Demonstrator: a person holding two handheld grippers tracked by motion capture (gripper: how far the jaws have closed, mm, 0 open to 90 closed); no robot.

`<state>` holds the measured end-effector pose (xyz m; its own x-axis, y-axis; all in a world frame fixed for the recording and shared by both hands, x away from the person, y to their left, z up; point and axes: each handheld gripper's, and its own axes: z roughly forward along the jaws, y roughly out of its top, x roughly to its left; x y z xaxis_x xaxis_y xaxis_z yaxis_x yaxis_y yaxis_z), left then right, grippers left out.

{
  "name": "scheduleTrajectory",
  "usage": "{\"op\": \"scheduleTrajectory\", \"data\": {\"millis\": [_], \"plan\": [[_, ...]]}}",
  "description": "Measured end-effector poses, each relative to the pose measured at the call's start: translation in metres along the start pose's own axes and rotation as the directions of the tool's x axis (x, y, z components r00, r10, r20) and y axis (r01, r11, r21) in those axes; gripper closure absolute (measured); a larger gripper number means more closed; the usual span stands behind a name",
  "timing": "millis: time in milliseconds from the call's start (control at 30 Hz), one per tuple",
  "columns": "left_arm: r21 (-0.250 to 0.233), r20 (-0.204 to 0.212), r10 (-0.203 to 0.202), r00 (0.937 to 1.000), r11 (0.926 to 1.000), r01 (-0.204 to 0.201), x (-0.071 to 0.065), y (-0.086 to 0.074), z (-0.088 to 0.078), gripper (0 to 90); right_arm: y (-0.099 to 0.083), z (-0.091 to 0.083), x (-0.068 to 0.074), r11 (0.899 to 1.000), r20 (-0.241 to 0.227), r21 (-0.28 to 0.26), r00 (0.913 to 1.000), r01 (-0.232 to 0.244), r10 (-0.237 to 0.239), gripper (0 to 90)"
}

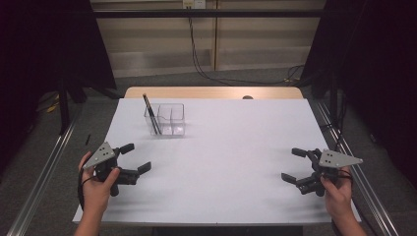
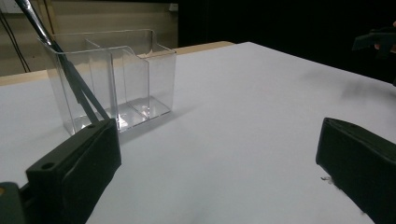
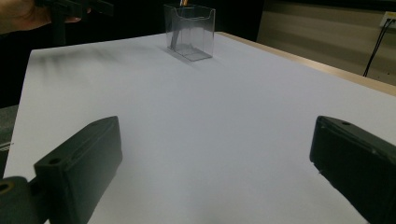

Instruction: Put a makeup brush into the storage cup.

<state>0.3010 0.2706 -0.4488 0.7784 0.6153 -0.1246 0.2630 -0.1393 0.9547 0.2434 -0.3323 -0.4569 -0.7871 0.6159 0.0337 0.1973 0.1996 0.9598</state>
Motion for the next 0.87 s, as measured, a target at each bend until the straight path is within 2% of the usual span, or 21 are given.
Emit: {"op": "scheduleTrajectory", "data": {"millis": [167,333,467,500,633,867], "plan": [[-0.005,-0.004,-0.008,1.0000,1.0000,0.008,-0.0002,-0.0006,-0.0028,0.0,-0.0006,-0.0018,-0.0016,1.000,0.010,0.001,1.0000,0.002,-0.002,1.8],[-0.001,-0.008,0.001,1.0000,1.0000,-0.001,-0.0002,-0.0017,-0.0036,0.0,-0.0009,-0.0020,-0.0018,1.000,0.013,0.004,0.9999,0.002,-0.002,1.8],[0.004,0.002,-0.005,1.0000,1.0000,0.005,-0.0023,-0.0042,-0.0022,0.0,-0.0007,-0.0017,-0.0012,1.000,0.017,0.007,0.9998,0.008,-0.008,1.6],[0.009,0.004,0.005,1.0000,0.9999,-0.005,-0.0022,-0.0045,-0.0019,0.0,-0.0009,-0.0018,-0.0015,1.000,0.018,0.010,0.9998,0.009,-0.009,1.6],[0.007,0.009,0.000,1.0000,1.0000,0.000,-0.0048,-0.0041,-0.0007,0.0,-0.0018,-0.0017,-0.0018,1.000,0.015,0.014,0.9998,0.010,-0.010,1.6],[0.013,0.005,0.019,0.9998,0.9997,-0.019,-0.0068,-0.0030,0.0007,0.0,-0.0024,-0.0025,-0.0016,1.000,0.018,0.016,0.9998,0.010,-0.010,1.6]]}}
